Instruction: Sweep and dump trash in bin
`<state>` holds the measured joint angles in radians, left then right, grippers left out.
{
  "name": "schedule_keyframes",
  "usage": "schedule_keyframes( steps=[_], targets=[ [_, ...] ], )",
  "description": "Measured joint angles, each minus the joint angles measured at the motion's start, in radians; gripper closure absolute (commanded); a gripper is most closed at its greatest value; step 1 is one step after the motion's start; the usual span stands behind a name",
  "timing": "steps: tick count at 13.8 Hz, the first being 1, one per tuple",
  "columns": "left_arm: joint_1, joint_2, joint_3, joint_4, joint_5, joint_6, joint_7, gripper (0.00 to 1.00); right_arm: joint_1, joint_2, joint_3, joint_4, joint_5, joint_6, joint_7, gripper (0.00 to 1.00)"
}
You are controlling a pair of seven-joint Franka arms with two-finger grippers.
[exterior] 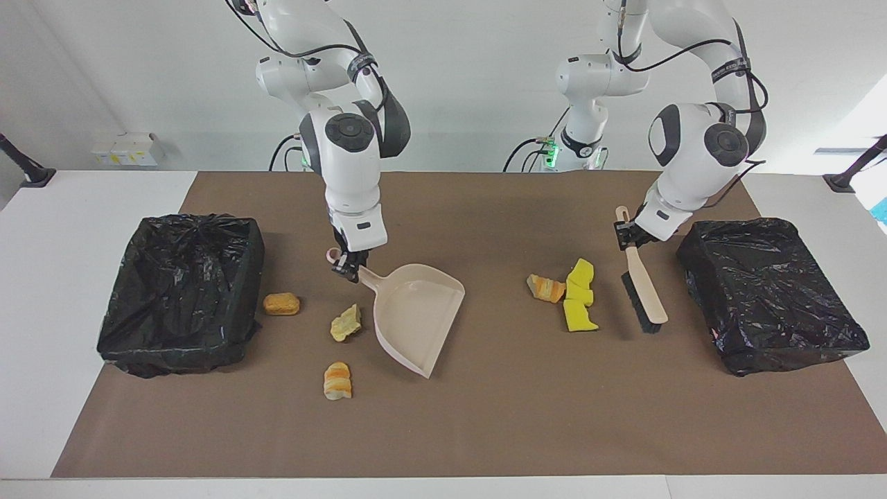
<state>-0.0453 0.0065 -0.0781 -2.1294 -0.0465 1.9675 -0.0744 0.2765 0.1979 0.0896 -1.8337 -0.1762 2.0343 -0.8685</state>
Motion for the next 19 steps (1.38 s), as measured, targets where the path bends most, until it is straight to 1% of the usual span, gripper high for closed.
schedule_keyframes(
  steps=[1,3,5,6,8,10,13,17,19],
  targets=[
    [-0.005,-0.001,-0.001,-0.016,0.0,0.001,0.0,1.0,0.005,-0.009,0.001,-0.016,0.005,0.0,-0.066,1.0],
    [-0.005,-0.007,-0.001,-0.047,0.0,0.002,-0.002,1.0,0.012,-0.017,0.004,-0.036,0.044,0.005,-0.143,1.0],
    [-0.013,-0.011,-0.003,-0.083,-0.002,0.009,-0.029,1.0,0.038,-0.012,0.004,-0.051,0.057,0.04,-0.17,1.0],
    [-0.033,-0.013,-0.004,-0.092,-0.005,0.02,-0.062,1.0,0.058,-0.003,0.005,-0.057,0.057,0.062,-0.175,1.0],
    [-0.107,-0.013,-0.008,-0.103,-0.007,0.056,-0.155,1.0,0.093,0.025,0.005,-0.063,0.057,0.107,-0.175,1.0],
    [-0.197,-0.012,-0.014,-0.123,-0.009,0.103,-0.235,1.0,0.104,0.055,0.005,-0.063,0.057,0.154,-0.181,1.0],
    [-0.278,-0.012,-0.015,-0.129,-0.074,0.129,-0.251,1.0,0.132,0.081,0.004,-0.061,0.057,0.194,-0.182,1.0],
    [-0.389,-0.013,-0.016,-0.119,-0.169,0.141,-0.266,1.0,0.142,0.087,0.004,-0.057,0.057,0.199,-0.182,1.0],
    [-0.427,-0.013,-0.017,-0.102,-0.195,0.141,-0.292,1.0,0.142,0.087,0.004,-0.057,0.057,0.199,-0.182,1.0]
  ],
)
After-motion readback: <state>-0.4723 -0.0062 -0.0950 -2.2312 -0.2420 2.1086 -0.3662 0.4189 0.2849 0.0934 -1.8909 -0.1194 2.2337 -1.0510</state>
